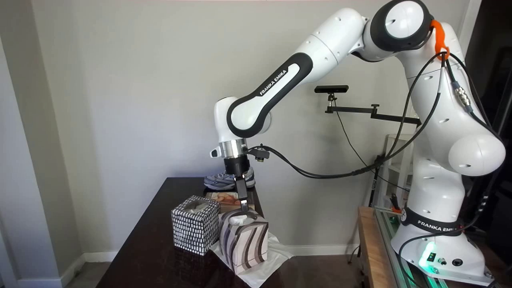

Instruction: Scatter the objects in the stack, and then place the bottom box on the top one

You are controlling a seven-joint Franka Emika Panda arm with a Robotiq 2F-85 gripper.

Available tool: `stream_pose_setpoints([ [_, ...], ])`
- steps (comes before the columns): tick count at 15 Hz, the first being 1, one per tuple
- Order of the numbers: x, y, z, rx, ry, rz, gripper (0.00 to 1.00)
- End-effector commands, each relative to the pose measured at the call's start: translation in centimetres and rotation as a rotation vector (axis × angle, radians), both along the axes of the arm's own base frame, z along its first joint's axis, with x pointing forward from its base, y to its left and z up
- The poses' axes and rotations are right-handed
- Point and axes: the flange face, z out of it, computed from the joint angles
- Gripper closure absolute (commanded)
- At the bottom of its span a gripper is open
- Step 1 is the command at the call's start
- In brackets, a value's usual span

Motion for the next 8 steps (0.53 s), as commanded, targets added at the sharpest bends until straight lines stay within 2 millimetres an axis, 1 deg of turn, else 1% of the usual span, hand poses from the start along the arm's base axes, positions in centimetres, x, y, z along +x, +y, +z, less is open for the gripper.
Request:
stream_pose_setpoints([
  [1, -0.4, -0.1, -0.4, -0.017, -0.049, 0.005, 0.0],
  [3, -0.4, -0.1, -0.7, -0.013, -0.068, -0.002, 0.0],
  [5, -0.5, -0.2, -1.1, -0.017, -0.075, -0.001, 0.28],
  [6, -0.6, -0.2, -1.3, -0.017, -0.077, -0.001, 0.34],
  [7, -0.8, -0.3, -1.5, -0.018, -0.076, -0.001, 0.43],
  [8, -0.9, -0.3, -1.6, -0.02, -0.078, -0.002, 0.49],
])
